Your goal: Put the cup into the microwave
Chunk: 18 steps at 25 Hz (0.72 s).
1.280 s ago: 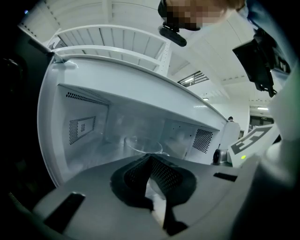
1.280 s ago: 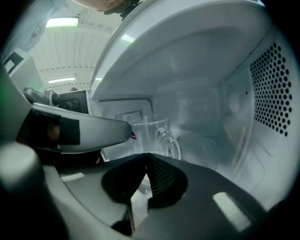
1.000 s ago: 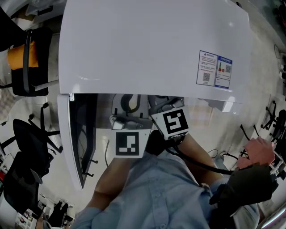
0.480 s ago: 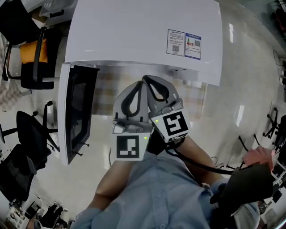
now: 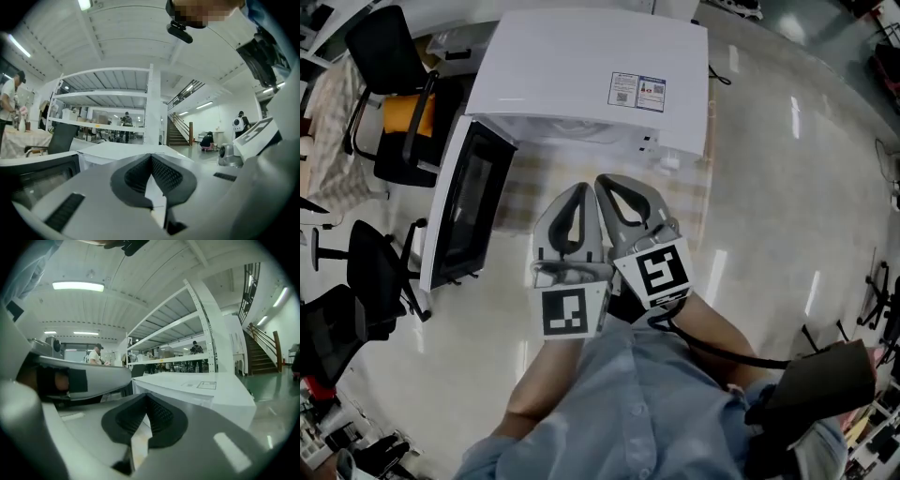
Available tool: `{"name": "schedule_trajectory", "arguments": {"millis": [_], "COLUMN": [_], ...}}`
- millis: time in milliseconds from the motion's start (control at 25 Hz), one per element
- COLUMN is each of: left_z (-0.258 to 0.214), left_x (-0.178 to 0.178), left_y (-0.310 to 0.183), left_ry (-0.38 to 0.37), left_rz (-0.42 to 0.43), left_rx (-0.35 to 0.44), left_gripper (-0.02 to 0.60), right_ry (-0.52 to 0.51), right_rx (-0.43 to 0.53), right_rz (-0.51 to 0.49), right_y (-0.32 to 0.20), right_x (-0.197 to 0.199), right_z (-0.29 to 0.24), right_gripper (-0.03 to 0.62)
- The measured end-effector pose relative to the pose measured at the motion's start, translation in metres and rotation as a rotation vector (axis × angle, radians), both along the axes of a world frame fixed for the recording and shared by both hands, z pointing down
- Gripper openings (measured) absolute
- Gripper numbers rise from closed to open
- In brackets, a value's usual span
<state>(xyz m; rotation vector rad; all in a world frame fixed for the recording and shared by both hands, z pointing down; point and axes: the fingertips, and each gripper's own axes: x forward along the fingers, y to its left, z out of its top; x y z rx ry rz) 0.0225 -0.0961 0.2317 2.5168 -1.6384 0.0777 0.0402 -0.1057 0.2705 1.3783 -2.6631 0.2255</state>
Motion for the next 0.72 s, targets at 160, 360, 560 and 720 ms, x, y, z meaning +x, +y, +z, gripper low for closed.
{"name": "schedule_trajectory", "arguments": {"millis": [160,360,560,720], "left_z": [-0.036,-0.070,-0.084,-0.084], "left_x": [-0.001,-0.006,-0.016,-0.025], "left_y": [0.024,0.043,0.052,0.058], "left_ry": [-0.016,-0.023,-0.023,-0.019], "left_rz": [-0.058,-0.097,-0.136,-0.171], "left_rx": [0.040,0.077,0.107,0.114], "left_gripper": [0.006,0.006,0.006,0.006], "right_ry": [-0.003,0.003,0.003,-0.005], "right_rx": [0.019,0.058,0.107,0.115], "right_rz": [-0.025,-0.039,-0.056,-0.070], "right_y": [0.023,0.036,0.042,0.048], "right_x": [0.005,0.003,-0.001,-0.003], "right_z": [-0.035,-0.070,-0.090,-0.093], "right_gripper": [0.002,0.002,0.000,0.000]}}
